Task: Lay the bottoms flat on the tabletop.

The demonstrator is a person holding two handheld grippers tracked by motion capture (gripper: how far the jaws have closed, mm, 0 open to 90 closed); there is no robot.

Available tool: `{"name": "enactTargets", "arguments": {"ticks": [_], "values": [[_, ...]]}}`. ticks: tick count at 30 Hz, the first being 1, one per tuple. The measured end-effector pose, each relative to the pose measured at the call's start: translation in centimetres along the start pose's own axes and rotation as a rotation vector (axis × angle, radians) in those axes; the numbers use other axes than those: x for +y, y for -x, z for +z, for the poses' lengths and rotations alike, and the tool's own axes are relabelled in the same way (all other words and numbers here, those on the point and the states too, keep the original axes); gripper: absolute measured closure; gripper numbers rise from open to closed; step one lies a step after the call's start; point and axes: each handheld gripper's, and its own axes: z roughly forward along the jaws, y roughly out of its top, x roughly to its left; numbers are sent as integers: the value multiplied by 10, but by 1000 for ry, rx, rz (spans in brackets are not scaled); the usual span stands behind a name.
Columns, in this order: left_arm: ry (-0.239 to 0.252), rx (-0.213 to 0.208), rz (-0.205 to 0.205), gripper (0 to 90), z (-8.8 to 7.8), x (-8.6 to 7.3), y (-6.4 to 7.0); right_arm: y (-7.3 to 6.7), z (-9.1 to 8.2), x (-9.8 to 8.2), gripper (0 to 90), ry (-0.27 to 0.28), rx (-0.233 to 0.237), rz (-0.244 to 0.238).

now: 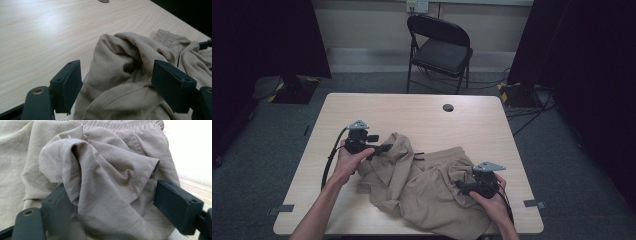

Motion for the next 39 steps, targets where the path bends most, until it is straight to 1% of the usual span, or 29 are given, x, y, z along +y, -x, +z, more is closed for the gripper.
{"name": "enactTargets", "arguments": {"ticks": [1,2,3,5,7,8,9,11,12,13,14,15,16,19,20,21,24,27,28,29,30,31,33,34,35,36,37,38,39], "values": [[-17,-5,-13,246,12,-4,-1,0,0,0,172,0,2,0],[-36,-6,-11,252,18,-7,-2,0,0,0,172,1,2,0],[-55,-8,-9,255,23,-9,-2,0,0,0,172,1,2,0],[-64,-5,-5,280,27,-12,-1,0,0,0,172,0,2,0],[-82,5,7,375,34,-19,2,0,0,0,172,1,2,0],[-100,-10,12,456,36,-21,2,0,0,0,172,0,0,-1],[-123,-12,14,534,38,-24,2,0,0,0,172,0,0,-1],[-125,-17,14,637,38,-27,1,0,0,0,172,0,0,-1],[-125,-17,14,665,38,-27,1,0,0,0,172,0,0,-1],[-115,-27,4,665,35,-27,0,0,0,0,172,1,4,1],[-103,-41,-20,700,31,-29,0,0,0,0,172,1,2,0],[-103,-41,-20,722,31,-29,0,0,0,0,172,0,0,0],[-95,-54,-37,737,27,-31,0,0,0,0,172,1,2,1],[-86,-62,-47,759,19,-33,0,0,0,0,172,1,2,0],[-68,-64,-43,767,14,-32,1,0,0,0,172,2,2,1],[-36,-60,-31,776,4,-30,4,0,0,0,172,2,1,1],[12,-67,-13,806,-14,-24,12,0,0,0,172,2,1,0],[41,-89,17,832,-31,-20,22,0,0,0,172,2,2,2],[41,-89,17,835,-31,-20,22,0,0,0,172,2,2,2],[57,-117,33,838,-41,-20,29,0,0,0,172,2,1,1],[57,-117,33,841,-41,-20,29,-1,0,0,172,2,1,2],[64,-135,44,843,-49,-23,36,0,0,0,172,3,1,2],[63,-147,52,846,-55,-30,43,0,0,0,172,4,1,1],[63,-147,52,847,-55,-30,43,0,0,0,172,4,2,2],[59,-155,54,847,-58,-35,46,0,0,0,172,4,2,2],[52,-173,46,848,-61,-48,49,0,0,0,172,4,0,2],[52,-173,46,848,-61,-48,49,0,0,0,172,4,0,2],[22,-207,41,848,-62,-64,53,-1,0,0,172,4,1,1],[-6,-215,47,848,-61,-72,54,-1,0,0,172,5,1,1]]}}
